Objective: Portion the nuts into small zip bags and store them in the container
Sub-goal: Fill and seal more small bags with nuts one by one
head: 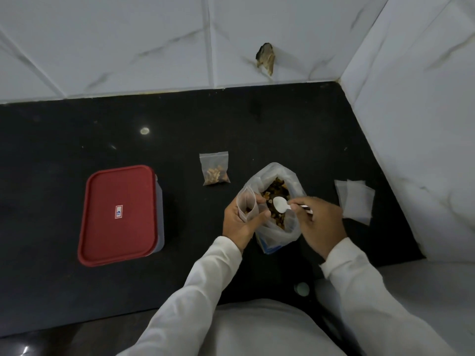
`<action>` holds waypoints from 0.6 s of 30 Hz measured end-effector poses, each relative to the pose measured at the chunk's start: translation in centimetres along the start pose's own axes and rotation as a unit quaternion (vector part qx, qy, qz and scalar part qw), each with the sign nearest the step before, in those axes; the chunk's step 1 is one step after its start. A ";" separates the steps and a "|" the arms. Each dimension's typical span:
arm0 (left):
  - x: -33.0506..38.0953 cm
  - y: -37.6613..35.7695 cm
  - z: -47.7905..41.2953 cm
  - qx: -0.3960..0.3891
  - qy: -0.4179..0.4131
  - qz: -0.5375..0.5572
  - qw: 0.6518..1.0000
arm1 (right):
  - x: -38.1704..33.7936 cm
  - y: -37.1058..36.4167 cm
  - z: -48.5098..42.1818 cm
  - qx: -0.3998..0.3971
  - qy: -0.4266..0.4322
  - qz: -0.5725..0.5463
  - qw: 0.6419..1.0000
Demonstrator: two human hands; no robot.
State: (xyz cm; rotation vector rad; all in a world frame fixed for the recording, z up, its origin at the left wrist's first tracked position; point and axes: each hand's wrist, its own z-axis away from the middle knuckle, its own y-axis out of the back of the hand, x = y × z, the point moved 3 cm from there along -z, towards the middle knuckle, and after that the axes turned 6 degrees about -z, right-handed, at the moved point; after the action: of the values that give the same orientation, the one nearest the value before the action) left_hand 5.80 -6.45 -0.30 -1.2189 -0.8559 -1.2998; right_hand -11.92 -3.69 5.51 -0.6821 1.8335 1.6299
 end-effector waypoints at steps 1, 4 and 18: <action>-0.1 -0.1 0.0 0.003 0.001 -0.002 1.000 | 0.1 -0.5 -0.4 -0.020 0.003 0.022 1.000; -0.5 -0.3 -0.1 0.013 0.019 -0.008 1.000 | 0.8 -1.1 -1.0 -0.085 -0.026 0.077 0.993; -1.9 -1.6 0.0 0.105 0.052 0.046 0.992 | 0.9 -2.6 -0.5 -0.095 0.011 0.039 0.995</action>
State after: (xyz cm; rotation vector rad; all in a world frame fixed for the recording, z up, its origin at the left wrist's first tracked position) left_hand 3.96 -5.84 -1.84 -1.0054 -0.8281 -1.1576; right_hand -10.77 -4.48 3.09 -0.7199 1.7534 1.8719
